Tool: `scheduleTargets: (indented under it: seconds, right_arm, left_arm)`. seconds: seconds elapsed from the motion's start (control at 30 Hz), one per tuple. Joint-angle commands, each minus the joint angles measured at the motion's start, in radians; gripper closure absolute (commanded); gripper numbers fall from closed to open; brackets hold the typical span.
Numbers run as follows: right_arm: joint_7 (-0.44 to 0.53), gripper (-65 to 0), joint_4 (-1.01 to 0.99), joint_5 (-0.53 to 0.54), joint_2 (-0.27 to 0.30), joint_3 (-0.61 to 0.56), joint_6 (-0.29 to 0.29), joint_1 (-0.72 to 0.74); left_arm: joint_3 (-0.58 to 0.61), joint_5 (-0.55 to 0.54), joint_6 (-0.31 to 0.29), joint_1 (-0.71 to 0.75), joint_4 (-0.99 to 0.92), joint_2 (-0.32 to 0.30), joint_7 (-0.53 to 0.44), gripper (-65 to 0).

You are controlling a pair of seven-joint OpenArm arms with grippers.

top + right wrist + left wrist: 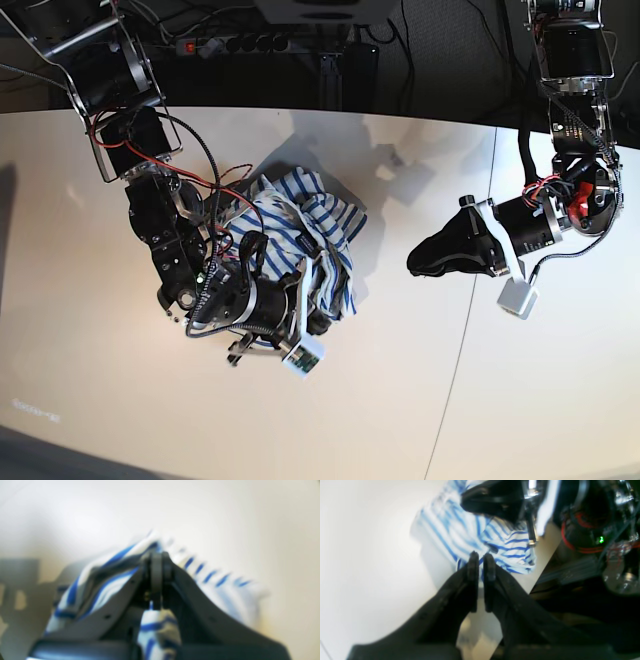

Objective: Fold the T-shirt properly
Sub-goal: 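Bring the left gripper onto the bundle and tuck its edge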

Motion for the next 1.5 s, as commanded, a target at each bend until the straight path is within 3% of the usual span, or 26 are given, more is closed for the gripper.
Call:
scheduleTargets:
  seconds: [0.0,0.2,0.37,0.57,0.67,0.8,1.03,1.17,1.3,1.47]
  right_arm:
    - [0.024,0.0,0.041,0.013,0.000,0.032,-0.002,0.039]
    - [0.018,0.0,0.053,0.013,0.010,0.184,0.000,0.080]
    - [0.038,0.0,-0.072,0.025,0.031,0.226,0.000,0.141]
    - [0.111,0.0,-0.306,0.025,0.023,0.225,0.000,0.259]
    - [0.110,0.0,-0.433,0.025,-0.005,0.224,0.003,0.327]
    - [0.108,0.0,-0.579,0.028,-0.055,0.220,0.005,0.401]
    - [0.078,0.0,-0.675,0.027,-0.127,0.114,0.012,0.437]
    - [0.052,0.0,-0.692,0.028,-0.126,0.003,0.012,0.436]
    - [-0.005,0.0,-0.695,0.046,-0.120,-0.072,0.012,0.433]
    - [-0.024,0.0,-0.695,0.056,-0.077,-0.082,0.011,0.431]
  left_arm:
    - [0.015,-0.026,-0.016,-0.016,0.051,-0.009,-0.010,-3.7]
    - [0.242,0.009,-0.016,-0.007,0.154,0.012,-0.003,-3.7]
    - [0.395,0.070,-0.016,0.026,0.155,0.114,-0.013,-3.7]
    - [0.473,0.233,-0.016,0.044,0.148,0.248,-0.074,-3.7]
    - [0.506,0.325,-0.016,0.050,0.121,0.293,-0.124,-3.7]
    - [0.514,0.362,-0.016,0.050,0.071,0.341,-0.147,-3.7]
    - [0.514,0.487,-0.016,0.039,-0.032,0.348,-0.259,-3.7]
    - [0.514,0.493,-0.016,0.039,-0.073,0.348,-0.266,-3.7]
    - [0.513,0.584,-0.016,0.036,-0.116,0.346,-0.311,-3.7]
    - [0.511,0.665,-0.016,-0.027,-0.185,0.278,-0.394,-3.7]
